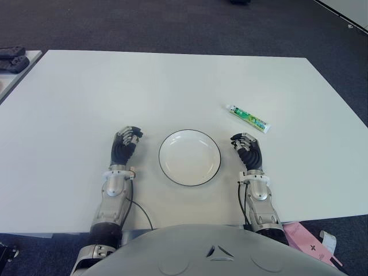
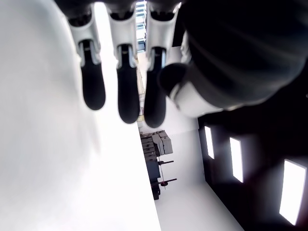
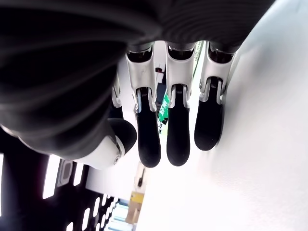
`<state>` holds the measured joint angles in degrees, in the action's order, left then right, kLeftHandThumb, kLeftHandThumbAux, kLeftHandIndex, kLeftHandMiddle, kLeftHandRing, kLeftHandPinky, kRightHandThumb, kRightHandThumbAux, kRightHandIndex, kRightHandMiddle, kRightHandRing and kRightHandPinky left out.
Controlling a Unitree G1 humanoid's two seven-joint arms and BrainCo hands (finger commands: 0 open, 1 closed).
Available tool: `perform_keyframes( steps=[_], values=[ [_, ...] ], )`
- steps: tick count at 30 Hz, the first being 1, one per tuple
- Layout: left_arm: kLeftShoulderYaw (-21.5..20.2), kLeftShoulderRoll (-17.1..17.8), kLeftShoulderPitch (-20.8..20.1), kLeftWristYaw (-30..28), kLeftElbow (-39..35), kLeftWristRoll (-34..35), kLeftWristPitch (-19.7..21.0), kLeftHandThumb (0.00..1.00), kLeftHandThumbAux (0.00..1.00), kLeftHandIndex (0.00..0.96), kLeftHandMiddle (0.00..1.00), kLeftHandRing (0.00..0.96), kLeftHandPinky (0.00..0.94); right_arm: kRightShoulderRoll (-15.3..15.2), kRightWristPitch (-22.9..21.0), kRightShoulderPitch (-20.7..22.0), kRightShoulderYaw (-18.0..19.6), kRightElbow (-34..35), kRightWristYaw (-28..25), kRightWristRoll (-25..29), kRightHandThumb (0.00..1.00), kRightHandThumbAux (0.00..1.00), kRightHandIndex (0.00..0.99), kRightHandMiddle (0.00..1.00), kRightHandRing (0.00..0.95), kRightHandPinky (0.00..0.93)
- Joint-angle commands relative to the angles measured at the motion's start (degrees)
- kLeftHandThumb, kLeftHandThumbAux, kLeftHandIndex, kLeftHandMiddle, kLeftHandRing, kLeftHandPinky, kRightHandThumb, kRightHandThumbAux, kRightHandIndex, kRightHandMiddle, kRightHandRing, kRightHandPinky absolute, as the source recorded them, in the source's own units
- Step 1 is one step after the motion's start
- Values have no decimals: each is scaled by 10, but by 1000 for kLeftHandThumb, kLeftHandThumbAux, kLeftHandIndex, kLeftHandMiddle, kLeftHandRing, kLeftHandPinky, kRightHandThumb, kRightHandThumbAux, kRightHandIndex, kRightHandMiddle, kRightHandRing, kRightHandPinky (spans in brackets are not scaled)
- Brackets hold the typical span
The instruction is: Put the toothpaste on the table into the plate.
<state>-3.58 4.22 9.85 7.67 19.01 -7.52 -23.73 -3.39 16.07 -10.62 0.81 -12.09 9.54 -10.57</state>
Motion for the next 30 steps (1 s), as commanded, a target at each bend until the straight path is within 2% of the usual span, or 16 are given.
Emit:
perform_keyframes(
  steps=[1,22,30],
  values=[
    [1,0,10,2,16,-2,23,717,723,427,476,447,423,3,-2,-2,-1,-13,0,3,709,734,424,469,458,457],
    [2,-2,7,-3,22,3,15,711,724,425,475,452,433,-2,11,1,0,-18,6,-4,705,735,423,458,452,449],
    [2,-6,6,2,17,3,29,715,723,426,476,447,427,-8,13,9,7,-9,12,-6,703,735,422,450,455,465]
  ],
)
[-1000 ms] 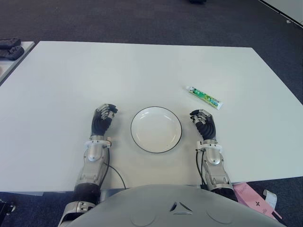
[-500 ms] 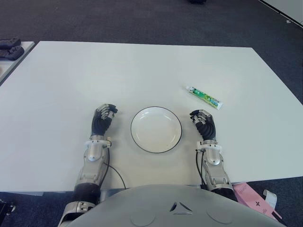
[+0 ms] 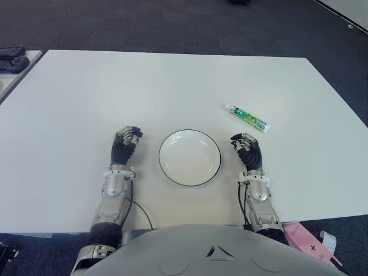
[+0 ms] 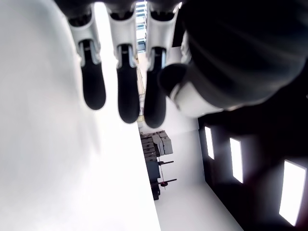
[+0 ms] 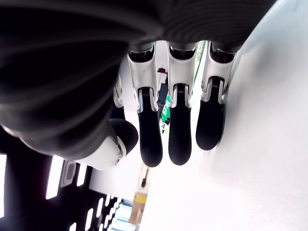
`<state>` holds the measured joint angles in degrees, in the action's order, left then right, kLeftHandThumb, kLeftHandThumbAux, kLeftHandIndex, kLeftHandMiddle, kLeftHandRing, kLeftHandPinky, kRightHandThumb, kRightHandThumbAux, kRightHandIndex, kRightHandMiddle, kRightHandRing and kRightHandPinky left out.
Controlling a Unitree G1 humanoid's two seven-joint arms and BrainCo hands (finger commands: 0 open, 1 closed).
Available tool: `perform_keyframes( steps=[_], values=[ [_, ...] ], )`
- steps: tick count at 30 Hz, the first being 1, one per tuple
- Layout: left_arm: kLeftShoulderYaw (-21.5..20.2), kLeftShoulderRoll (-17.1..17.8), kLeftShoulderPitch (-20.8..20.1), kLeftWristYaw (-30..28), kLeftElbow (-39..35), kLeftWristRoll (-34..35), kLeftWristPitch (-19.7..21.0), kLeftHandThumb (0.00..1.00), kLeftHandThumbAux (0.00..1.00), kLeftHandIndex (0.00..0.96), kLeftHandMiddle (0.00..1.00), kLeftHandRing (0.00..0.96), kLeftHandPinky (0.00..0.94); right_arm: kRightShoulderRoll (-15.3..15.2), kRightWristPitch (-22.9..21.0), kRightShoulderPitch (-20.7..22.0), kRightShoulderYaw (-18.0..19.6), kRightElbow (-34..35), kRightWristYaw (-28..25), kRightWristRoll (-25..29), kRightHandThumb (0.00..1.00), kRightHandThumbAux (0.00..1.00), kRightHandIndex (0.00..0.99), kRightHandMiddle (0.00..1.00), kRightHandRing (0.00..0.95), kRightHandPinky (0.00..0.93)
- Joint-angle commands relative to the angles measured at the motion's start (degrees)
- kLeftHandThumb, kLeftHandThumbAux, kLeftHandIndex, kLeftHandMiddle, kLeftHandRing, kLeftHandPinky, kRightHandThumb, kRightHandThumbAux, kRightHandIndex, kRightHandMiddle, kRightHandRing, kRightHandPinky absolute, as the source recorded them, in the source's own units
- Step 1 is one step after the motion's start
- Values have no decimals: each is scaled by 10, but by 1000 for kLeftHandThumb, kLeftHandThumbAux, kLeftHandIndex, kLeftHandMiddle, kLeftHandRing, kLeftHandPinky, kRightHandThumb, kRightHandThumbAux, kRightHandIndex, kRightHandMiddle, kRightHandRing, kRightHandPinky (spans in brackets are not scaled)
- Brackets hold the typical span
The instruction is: Put the toothpaste on the table into the plate.
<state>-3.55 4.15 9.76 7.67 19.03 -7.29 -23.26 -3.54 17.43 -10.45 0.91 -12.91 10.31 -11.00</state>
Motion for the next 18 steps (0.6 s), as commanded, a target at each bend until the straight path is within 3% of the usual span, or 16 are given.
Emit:
perform_keyframes(
  steps=[1,15,18],
  values=[
    [2,-6,7,2,16,1,25,715,723,426,476,448,431,-8,0,8,7,0,5,-2,703,735,422,448,453,459],
    [5,-7,8,3,22,-3,13,712,723,426,475,459,442,-40,-32,55,44,102,27,-26,696,736,421,450,469,489],
    [6,-8,7,4,23,-3,11,711,724,425,475,459,443,-61,-23,67,51,104,26,-36,696,736,421,456,472,478]
  ],
)
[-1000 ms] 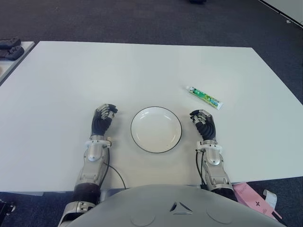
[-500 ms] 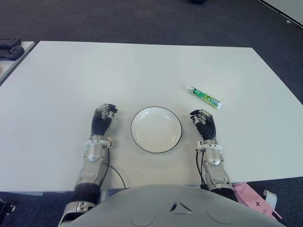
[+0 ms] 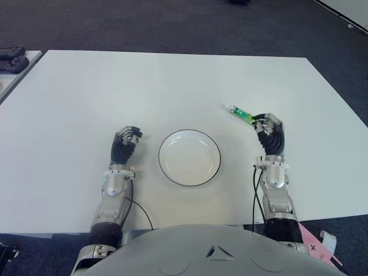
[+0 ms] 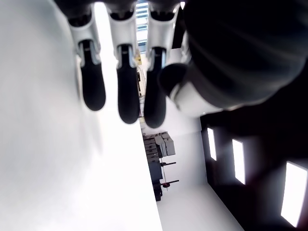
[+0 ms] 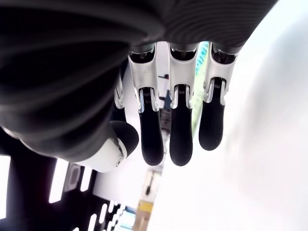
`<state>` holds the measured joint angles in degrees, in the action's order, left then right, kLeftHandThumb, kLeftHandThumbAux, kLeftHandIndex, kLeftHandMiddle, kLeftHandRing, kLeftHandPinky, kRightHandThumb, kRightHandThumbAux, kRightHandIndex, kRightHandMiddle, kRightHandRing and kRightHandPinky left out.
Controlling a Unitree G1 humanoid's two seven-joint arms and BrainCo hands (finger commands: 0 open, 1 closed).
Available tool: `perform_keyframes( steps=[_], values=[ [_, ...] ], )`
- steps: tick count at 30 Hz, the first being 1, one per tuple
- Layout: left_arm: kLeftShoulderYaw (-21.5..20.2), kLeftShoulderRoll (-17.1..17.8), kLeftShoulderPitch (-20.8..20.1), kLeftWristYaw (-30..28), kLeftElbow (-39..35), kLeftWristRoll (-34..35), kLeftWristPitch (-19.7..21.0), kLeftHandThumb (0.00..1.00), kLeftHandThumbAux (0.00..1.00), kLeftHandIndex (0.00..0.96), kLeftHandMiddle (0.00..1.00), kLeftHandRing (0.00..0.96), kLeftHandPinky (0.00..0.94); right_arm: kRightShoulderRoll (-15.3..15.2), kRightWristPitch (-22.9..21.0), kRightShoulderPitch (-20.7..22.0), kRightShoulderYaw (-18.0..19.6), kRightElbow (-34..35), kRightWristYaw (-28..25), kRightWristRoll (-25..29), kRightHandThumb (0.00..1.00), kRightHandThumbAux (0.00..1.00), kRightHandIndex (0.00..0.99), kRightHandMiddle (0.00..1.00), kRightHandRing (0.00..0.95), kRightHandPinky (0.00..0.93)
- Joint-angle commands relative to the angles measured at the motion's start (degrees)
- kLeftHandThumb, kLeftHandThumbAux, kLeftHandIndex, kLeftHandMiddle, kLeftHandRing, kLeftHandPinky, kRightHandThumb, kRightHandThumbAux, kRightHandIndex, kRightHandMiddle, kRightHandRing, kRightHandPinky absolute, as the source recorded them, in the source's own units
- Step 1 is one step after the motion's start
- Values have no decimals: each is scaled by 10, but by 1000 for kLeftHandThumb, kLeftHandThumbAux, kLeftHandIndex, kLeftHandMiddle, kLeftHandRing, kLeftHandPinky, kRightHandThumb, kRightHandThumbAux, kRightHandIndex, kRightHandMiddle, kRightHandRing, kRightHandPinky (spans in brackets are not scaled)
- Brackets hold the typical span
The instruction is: Put the toothpaste on the table into the plate.
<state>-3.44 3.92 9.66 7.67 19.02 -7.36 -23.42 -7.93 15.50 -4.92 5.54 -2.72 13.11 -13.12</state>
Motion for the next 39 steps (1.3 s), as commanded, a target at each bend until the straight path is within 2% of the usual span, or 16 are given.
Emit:
perform_keyframes(
  steps=[1,4,7,12,14,17,20,23,29,39],
  values=[
    [5,-6,9,5,23,-3,14,712,724,426,474,458,440,-27,-1,18,8,2,-5,-17,695,736,419,446,455,449],
    [5,-8,9,5,20,-3,17,713,724,426,475,455,435,-56,-5,31,15,7,-19,-25,694,734,415,423,422,391],
    [6,-10,11,6,14,-4,23,715,723,426,476,452,430,-71,-4,43,16,-2,-22,-33,691,731,410,365,363,333],
    [7,-12,13,4,11,-4,20,714,723,426,476,450,432,-134,7,109,15,-78,-20,-69,687,726,404,229,240,230],
    [7,-11,14,3,11,-4,19,712,724,426,474,450,432,-158,2,130,10,-100,-23,-85,559,635,253,158,169,162],
    [7,-11,15,4,11,-4,19,711,724,426,472,449,434,-179,-4,150,5,-119,-27,-97,506,560,142,96,98,95],
    [6,-11,16,4,10,-4,16,710,724,426,471,449,434,-198,-20,170,1,-133,-42,-100,501,510,71,48,42,40],
    [6,-11,17,5,12,-5,11,709,724,425,471,448,434,-211,-42,193,-6,-143,-58,-104,516,463,27,15,13,13],
    [6,-12,17,10,15,-10,8,712,724,426,468,445,429,-233,-66,224,-30,-165,-75,-125,554,376,2,1,1,1],
    [7,-15,22,17,9,-13,10,717,723,426,473,439,420,-275,-71,288,-92,-242,-87,-190,531,251,0,0,0,0]
  ],
)
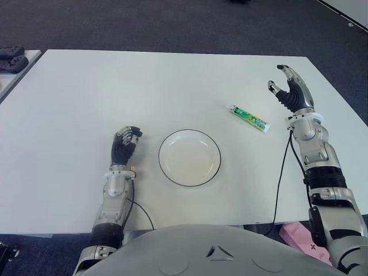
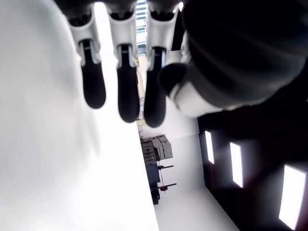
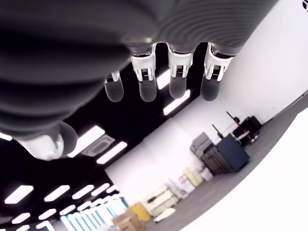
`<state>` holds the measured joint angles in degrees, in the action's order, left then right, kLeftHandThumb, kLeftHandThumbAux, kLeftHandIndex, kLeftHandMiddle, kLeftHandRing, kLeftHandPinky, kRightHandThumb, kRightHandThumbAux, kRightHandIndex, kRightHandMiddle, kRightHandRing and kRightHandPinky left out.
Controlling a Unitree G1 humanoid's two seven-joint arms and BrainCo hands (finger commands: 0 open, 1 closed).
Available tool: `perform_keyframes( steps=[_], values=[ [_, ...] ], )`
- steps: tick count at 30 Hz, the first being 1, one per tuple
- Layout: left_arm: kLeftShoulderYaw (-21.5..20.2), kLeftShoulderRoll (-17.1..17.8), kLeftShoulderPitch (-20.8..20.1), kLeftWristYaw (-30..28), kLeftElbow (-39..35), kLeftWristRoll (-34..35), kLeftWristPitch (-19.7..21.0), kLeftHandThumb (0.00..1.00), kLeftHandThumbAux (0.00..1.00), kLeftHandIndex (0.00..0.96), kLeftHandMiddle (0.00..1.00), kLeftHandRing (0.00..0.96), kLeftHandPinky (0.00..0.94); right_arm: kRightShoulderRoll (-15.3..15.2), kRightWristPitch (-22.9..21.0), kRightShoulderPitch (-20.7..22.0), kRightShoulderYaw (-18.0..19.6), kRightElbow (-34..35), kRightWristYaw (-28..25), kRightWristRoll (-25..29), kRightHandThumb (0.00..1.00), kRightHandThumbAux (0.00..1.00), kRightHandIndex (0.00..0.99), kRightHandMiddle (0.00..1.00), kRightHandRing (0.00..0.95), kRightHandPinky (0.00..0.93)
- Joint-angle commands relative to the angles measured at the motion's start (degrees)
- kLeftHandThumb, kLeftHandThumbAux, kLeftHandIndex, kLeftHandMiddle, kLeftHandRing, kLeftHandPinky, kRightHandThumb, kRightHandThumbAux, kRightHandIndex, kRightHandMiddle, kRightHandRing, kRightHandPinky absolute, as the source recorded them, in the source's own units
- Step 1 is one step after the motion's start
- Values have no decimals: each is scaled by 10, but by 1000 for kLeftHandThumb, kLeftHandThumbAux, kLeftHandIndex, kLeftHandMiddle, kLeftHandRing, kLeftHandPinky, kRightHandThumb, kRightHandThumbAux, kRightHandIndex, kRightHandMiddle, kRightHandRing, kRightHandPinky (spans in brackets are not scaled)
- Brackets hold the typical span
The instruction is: Put the toothpaste on the table into the plate.
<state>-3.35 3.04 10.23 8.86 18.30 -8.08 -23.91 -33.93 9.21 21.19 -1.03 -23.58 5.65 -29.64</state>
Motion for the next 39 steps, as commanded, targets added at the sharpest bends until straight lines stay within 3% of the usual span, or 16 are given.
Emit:
perform_keyframes(
  steps=[1,17,27,39],
  values=[
    [6,-7,16,6,14,-6,17,716,723,426,474,440,422,-19,-8,34,-33,-42,-16,-30,528,241,0,0,0,0],
    [9,-13,23,15,5,-15,27,719,723,426,463,435,422,-31,28,135,-128,-205,-25,-78,517,159,0,0,0,0],
    [9,-14,24,14,11,-12,19,715,723,425,472,443,425,-30,29,152,-177,-226,-51,-99,512,143,0,0,0,0],
    [9,-16,27,12,7,-11,21,715,723,426,473,443,423,-2,23,159,-217,-285,-47,-112,504,136,0,0,0,0]
  ],
)
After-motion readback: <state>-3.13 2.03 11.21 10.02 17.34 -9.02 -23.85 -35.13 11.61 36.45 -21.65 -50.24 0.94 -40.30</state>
